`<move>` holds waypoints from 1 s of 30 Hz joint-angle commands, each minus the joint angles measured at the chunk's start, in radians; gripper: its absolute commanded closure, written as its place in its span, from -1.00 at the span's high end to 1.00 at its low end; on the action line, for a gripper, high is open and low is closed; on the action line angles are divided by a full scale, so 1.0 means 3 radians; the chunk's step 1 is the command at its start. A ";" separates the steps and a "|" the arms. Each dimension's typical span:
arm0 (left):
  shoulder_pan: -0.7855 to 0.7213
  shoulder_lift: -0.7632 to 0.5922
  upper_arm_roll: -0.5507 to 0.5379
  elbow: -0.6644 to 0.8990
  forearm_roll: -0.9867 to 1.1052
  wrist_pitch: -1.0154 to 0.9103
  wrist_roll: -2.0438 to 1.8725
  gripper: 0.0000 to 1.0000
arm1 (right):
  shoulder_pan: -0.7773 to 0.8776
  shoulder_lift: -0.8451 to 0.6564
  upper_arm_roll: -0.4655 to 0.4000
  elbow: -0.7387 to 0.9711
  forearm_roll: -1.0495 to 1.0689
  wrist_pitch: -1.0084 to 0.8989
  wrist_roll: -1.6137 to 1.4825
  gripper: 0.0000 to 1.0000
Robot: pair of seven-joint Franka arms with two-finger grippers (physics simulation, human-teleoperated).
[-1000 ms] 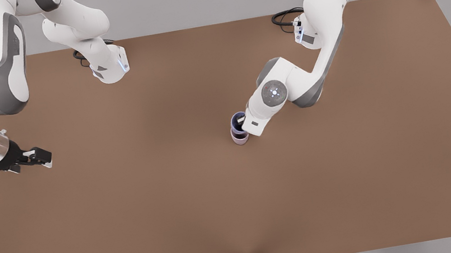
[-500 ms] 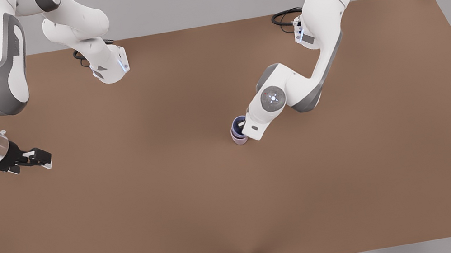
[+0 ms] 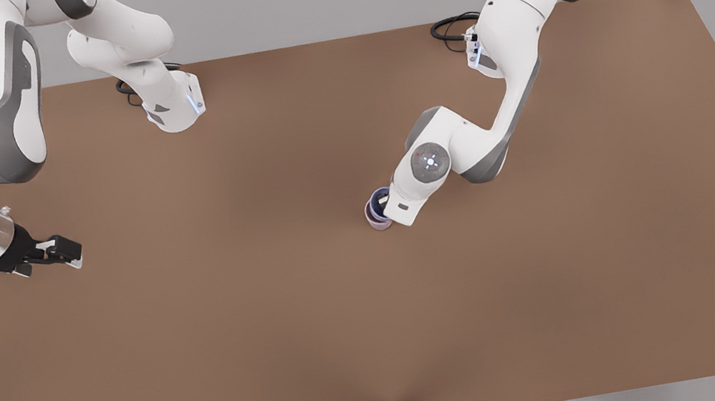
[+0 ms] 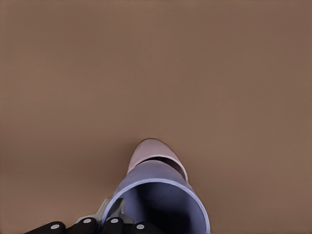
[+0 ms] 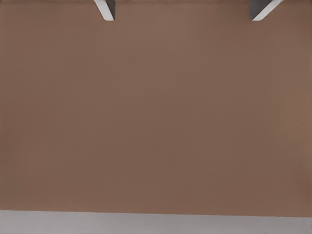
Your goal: Stack the cups, with the pink cup at the bottom and the purple cup at the top
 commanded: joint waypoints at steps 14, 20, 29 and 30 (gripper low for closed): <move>-0.0026 0.0051 0.0000 0.0000 0.0082 0.0004 0.0001 0.73 | 0.0005 0.0005 0.0000 0.0000 0.0000 0.0005 0.0000 1.00; -0.0026 0.0056 0.0000 0.0000 0.0103 0.0009 0.0001 0.73 | 0.0005 0.0015 0.0000 0.0000 0.0000 0.0005 0.0000 1.00; -0.0041 0.0056 0.0000 0.0000 0.0103 0.0030 -0.0014 0.73 | 0.0005 0.0015 0.0000 0.0000 0.0000 0.0005 0.0000 1.00; -0.0041 0.0056 0.0000 0.0000 0.0103 0.0030 -0.0014 0.73 | 0.0005 0.0015 0.0000 0.0000 0.0000 0.0005 0.0000 1.00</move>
